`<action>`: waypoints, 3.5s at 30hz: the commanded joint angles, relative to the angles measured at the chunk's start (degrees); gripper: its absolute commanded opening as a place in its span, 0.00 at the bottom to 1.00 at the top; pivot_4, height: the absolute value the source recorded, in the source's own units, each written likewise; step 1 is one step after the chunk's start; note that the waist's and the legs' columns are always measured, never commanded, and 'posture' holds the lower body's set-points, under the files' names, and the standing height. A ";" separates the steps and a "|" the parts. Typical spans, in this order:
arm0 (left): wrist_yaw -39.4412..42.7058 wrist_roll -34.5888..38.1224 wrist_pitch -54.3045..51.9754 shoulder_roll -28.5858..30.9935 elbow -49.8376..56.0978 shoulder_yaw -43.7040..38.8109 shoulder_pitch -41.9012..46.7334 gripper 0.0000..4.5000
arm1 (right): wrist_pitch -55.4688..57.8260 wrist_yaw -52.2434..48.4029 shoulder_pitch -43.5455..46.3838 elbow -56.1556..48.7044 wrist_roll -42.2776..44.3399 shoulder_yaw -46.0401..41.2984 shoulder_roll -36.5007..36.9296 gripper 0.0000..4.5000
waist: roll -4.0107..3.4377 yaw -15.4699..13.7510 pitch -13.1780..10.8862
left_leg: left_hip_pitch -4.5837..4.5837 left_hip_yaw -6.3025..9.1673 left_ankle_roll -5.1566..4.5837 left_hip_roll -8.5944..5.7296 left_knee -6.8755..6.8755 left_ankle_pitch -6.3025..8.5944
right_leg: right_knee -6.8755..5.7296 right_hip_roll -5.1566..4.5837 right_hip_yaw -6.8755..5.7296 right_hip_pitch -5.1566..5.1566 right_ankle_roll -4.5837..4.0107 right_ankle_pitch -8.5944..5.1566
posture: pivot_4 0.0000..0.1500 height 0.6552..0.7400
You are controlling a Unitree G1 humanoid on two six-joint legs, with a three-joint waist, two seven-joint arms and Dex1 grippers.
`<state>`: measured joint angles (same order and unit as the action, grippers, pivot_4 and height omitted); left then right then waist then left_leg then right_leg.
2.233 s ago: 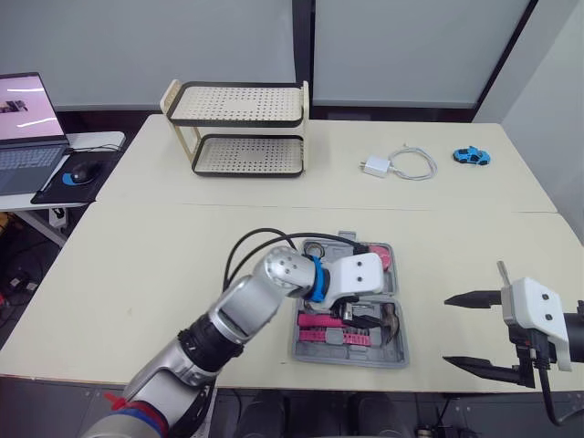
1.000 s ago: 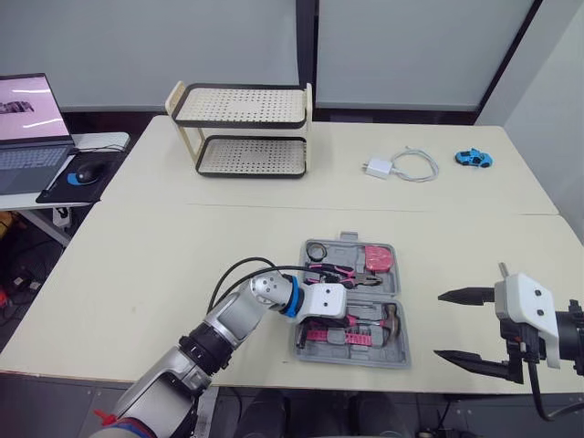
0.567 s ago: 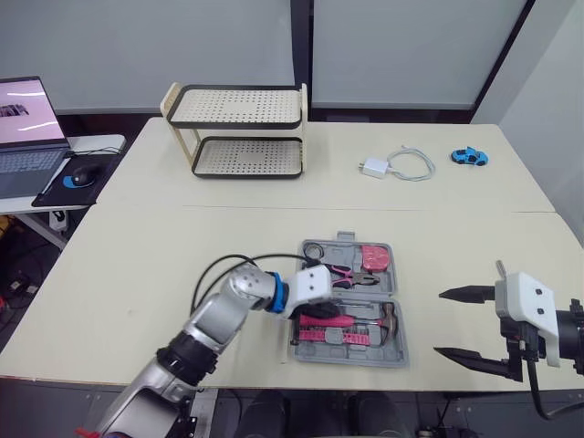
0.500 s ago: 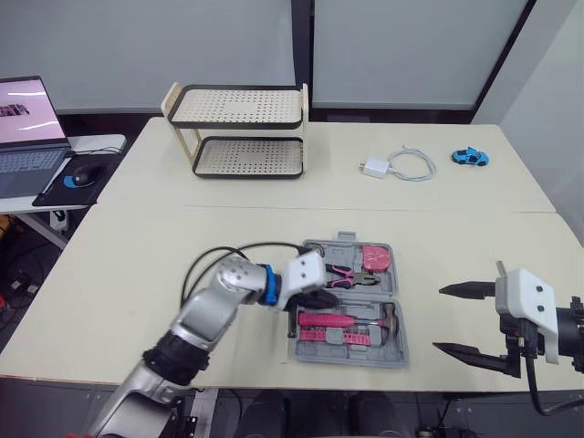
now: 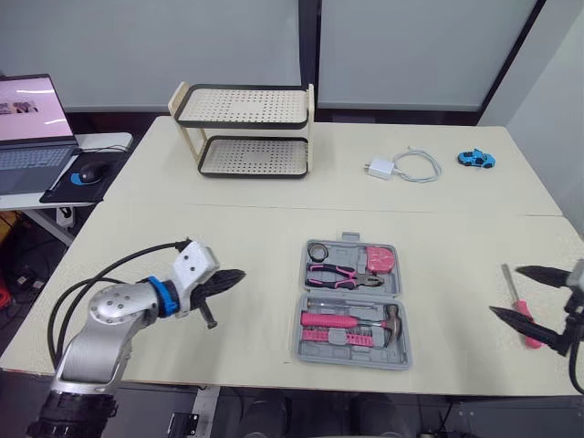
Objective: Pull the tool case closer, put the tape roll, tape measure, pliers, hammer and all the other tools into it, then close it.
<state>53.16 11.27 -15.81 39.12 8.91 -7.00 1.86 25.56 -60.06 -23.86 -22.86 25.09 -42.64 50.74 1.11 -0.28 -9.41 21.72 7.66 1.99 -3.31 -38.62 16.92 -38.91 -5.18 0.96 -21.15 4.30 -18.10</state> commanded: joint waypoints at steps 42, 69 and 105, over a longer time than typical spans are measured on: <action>11.30 18.94 -1.86 2.34 15.70 4.84 3.48 1.00 | 11.45 15.98 15.10 23.08 -6.90 13.33 -0.37 1.00 | -0.45 0.74 0.24 | -0.30 -0.18 0.01 0.03 0.60 -0.01 | 0.06 -0.02 0.09 0.02 -0.07 -0.03 | 1.00 1.00; 18.35 20.80 4.56 -5.66 11.08 12.65 14.14 1.00 | 17.63 25.03 28.06 38.12 -9.06 22.82 -3.33 0.73 | -0.45 1.83 0.24 | -0.29 -0.18 0.02 0.05 0.55 -0.02 | 0.05 0.03 0.11 0.02 -0.07 -0.03 | 1.00 1.00; 19.33 17.46 10.78 0.61 9.32 10.12 8.01 1.00 | 41.99 49.08 19.39 -8.19 -4.48 24.38 -26.74 0.17 | -0.52 1.86 0.21 | -0.27 -0.05 0.01 0.05 0.62 -0.02 | 0.02 0.09 0.12 -0.12 -0.06 -0.03 | 1.00 1.00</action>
<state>72.26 28.74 -5.82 39.10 17.39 4.14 10.05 67.92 -11.83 -4.96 -30.55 21.40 -17.61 24.03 0.59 1.58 -9.20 21.45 7.61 1.99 -3.26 -37.99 16.91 -38.89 -5.09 1.08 -21.27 4.24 -18.13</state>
